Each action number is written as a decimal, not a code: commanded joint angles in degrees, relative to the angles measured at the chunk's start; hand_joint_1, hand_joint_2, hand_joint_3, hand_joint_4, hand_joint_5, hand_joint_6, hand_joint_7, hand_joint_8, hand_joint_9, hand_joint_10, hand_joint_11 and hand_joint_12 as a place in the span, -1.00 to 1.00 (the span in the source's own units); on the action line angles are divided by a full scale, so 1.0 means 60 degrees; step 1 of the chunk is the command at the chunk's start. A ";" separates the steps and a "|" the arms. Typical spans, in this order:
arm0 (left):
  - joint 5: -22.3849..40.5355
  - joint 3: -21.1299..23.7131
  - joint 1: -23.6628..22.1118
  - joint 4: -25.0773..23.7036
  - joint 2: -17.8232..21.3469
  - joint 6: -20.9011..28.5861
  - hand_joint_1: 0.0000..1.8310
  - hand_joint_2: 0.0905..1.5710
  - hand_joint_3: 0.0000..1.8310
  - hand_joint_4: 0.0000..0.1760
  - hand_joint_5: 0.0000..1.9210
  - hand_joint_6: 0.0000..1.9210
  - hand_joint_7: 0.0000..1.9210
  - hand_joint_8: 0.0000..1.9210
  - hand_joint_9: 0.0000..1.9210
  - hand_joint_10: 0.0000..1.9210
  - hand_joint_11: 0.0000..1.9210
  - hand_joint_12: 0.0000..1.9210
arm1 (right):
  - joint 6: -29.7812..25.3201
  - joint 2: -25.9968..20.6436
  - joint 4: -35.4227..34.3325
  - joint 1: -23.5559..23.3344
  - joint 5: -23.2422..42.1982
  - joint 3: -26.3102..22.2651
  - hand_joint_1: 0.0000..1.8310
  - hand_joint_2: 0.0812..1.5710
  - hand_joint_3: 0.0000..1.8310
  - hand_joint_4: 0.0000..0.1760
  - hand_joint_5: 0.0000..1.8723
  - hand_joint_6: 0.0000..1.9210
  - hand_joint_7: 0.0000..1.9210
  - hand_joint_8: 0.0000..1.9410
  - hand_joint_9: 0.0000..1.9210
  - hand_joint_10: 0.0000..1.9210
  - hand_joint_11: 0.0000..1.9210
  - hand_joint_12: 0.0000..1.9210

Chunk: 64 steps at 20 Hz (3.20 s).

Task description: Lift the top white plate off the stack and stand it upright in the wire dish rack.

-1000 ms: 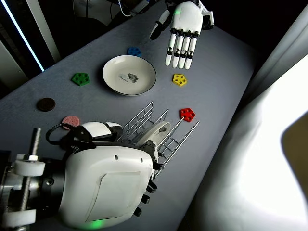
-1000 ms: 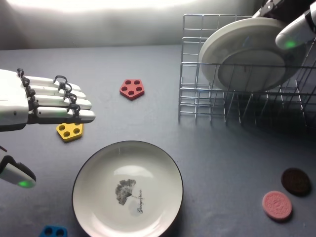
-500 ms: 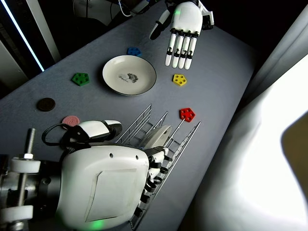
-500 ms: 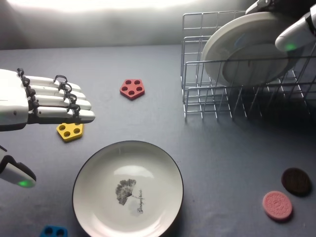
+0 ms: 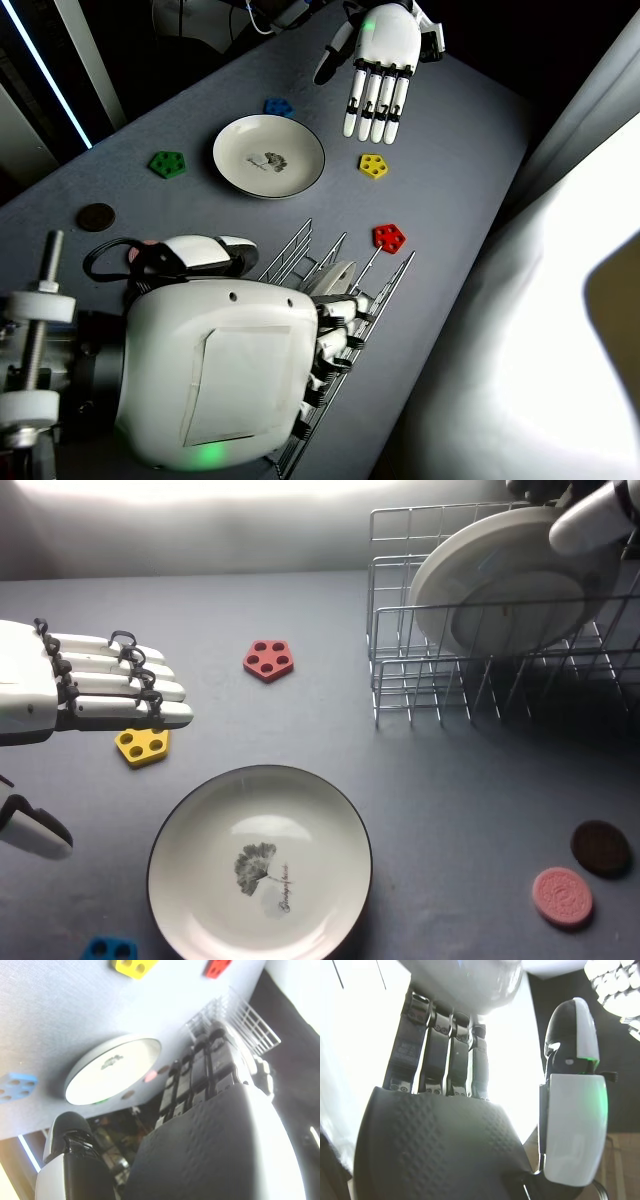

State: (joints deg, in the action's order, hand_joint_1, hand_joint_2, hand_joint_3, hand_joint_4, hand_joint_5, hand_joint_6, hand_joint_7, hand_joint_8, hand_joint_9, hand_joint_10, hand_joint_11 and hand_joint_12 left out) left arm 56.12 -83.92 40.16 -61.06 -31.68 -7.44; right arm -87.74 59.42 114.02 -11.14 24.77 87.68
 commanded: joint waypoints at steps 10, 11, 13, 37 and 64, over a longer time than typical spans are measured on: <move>0.0580 0.0018 -0.0185 0.0597 0.0027 0.0013 -0.60 0.20 -1.00 -1.00 -0.99 -1.00 -0.94 -1.00 -0.94 -1.00 -0.94 -0.95 | 0.0169 -0.0195 0.0153 -0.0860 -0.0259 -0.0056 0.05 0.18 -1.00 -1.00 -0.45 -0.98 -0.41 -0.99 -0.37 -0.99 -0.25 -0.75; 0.0580 0.0018 -0.0185 0.0597 0.0027 0.0013 -0.61 0.20 -1.00 -1.00 -0.99 -1.00 -0.94 -1.00 -0.94 -1.00 -0.94 -0.95 | 0.0344 -0.0231 0.0137 -0.0939 -0.0237 -0.0121 0.05 0.16 -1.00 -1.00 -0.44 -0.98 -0.42 -1.00 -0.35 -0.99 -0.23 -0.74; 0.0582 0.0019 -0.0185 0.0598 0.0027 0.0013 -0.62 0.20 -1.00 -1.00 -0.98 -0.99 -0.93 -1.00 -0.94 -1.00 -0.94 -0.94 | 0.0583 -0.0298 0.0137 -0.1080 -0.0159 -0.0234 0.05 0.18 -1.00 -1.00 -0.44 -0.99 -0.44 -1.00 -0.37 -1.00 -0.26 -0.75; 0.0653 0.0026 -0.0187 0.0550 0.0025 0.0014 -0.61 0.22 -1.00 -1.00 -1.00 -1.00 -0.98 -1.00 -0.99 -1.00 -0.99 -0.97 | 0.7706 -0.1706 0.1746 -0.2666 0.0235 -0.3557 -0.01 0.18 -1.00 -0.54 -0.52 -0.99 -0.53 -1.00 -0.46 -1.00 -0.40 -0.78; 0.1222 0.0697 -0.0440 0.0070 -0.0043 0.0093 -0.60 0.20 -1.00 -1.00 -0.99 -1.00 -0.97 -0.99 -0.98 -1.00 -0.99 -0.96 | 1.1801 -0.3214 0.0754 -0.1683 0.1535 -0.4901 -0.03 0.19 -1.00 -0.80 -0.40 -0.99 -0.39 -0.99 -0.37 -1.00 -0.41 -0.77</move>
State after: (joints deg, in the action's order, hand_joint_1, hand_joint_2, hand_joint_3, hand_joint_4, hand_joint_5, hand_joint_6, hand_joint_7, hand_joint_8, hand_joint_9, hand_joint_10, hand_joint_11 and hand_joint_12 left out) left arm 59.40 -79.70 38.72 -64.23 -32.16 -7.14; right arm -17.63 40.97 121.58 -20.75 36.60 58.26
